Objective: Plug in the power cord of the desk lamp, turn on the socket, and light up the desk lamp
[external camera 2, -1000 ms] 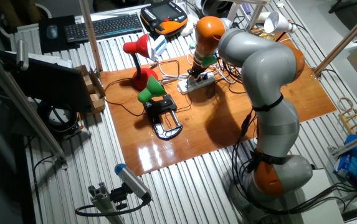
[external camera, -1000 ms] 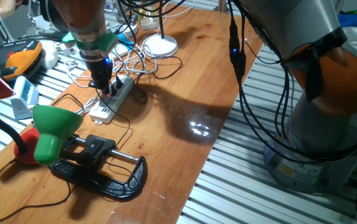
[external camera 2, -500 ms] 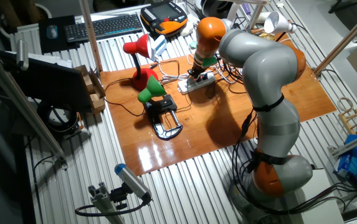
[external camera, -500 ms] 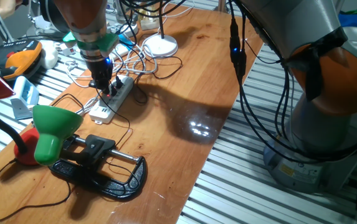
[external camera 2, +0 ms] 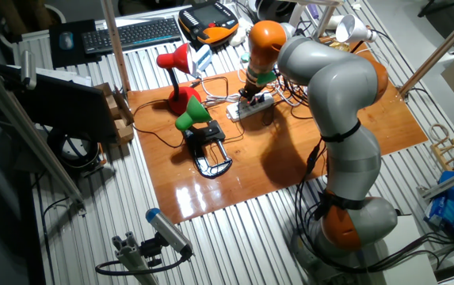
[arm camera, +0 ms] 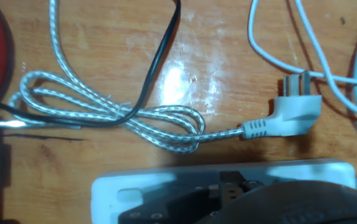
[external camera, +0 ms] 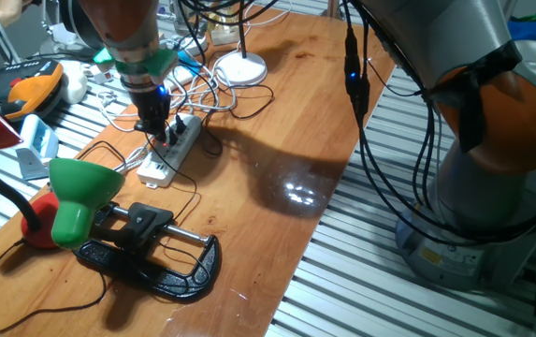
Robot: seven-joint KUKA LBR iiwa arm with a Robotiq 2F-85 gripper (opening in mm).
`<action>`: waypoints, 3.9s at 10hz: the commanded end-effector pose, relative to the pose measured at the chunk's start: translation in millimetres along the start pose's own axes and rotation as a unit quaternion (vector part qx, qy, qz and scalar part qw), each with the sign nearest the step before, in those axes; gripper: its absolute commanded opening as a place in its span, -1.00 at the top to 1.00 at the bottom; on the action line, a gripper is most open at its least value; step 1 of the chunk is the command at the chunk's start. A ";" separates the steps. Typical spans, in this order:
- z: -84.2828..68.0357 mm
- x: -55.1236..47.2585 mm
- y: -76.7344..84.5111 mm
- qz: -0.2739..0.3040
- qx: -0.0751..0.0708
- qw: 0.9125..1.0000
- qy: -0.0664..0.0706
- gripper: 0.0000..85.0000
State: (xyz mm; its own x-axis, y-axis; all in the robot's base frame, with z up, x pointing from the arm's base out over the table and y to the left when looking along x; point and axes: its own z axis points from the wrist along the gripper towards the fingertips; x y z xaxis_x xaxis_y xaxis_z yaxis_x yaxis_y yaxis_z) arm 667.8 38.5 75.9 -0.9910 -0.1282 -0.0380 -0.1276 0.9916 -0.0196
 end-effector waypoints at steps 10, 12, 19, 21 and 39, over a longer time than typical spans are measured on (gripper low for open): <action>-92.1 -11.1 68.5 0.084 -0.026 0.996 0.028 1.00; -104.9 -6.9 86.7 0.100 -0.026 0.994 0.033 1.00; -99.3 27.2 117.5 0.098 -0.040 0.994 0.002 1.00; -91.7 37.2 117.1 0.099 -0.057 0.993 -0.001 1.00; -86.1 47.4 114.0 0.131 -0.043 0.990 -0.034 1.00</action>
State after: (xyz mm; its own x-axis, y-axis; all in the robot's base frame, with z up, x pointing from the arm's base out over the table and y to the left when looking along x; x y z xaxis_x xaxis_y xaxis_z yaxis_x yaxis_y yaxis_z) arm 602.8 147.2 157.9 -0.9855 0.1367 -0.1010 0.1284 0.9881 0.0847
